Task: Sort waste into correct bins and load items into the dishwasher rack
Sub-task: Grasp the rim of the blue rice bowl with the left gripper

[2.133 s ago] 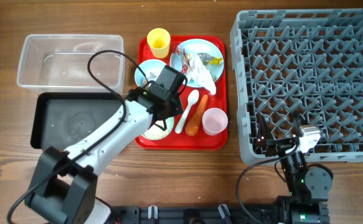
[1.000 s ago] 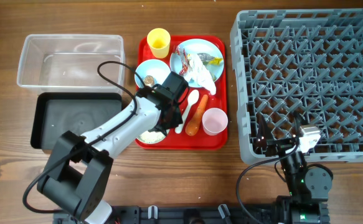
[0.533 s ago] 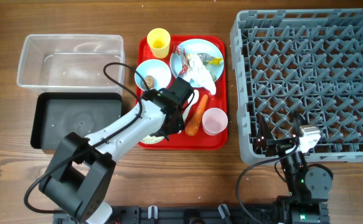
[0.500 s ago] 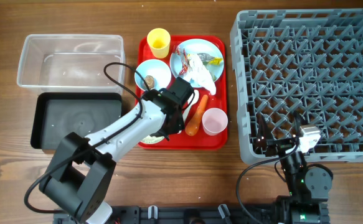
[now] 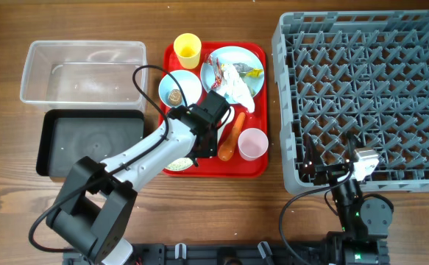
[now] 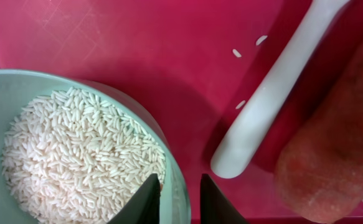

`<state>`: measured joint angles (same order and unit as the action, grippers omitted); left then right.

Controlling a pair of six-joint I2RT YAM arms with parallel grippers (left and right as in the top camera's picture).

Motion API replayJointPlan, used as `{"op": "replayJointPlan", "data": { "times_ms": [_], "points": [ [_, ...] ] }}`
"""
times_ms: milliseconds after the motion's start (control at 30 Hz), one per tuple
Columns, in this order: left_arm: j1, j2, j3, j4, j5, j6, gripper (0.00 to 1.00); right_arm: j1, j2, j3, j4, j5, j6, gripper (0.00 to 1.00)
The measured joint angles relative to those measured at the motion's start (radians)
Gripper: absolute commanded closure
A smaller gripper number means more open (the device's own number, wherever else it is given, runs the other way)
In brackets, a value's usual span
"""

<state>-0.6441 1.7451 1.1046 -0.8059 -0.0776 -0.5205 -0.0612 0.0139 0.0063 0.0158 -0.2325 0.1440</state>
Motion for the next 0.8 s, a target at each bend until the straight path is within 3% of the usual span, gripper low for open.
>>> {"op": "replayJointPlan", "data": {
  "times_ms": [100, 267, 800],
  "points": [
    [0.0, 0.0, 0.0, -0.002, -0.001, 0.008, 0.91, 0.0, 0.0, 0.0, 0.0, 0.0, 0.0, 0.0],
    [0.0, 0.0, 0.0, 0.0, -0.001, 0.011, 0.96, 0.0, 0.0, 0.0, 0.0, 0.0, 0.0, 0.0],
    [-0.002, -0.011, 0.066, -0.042, -0.063, 0.011, 0.96, 0.0, 0.0, 0.0, 0.0, 0.0, 0.0, 0.0]
  ]
}}
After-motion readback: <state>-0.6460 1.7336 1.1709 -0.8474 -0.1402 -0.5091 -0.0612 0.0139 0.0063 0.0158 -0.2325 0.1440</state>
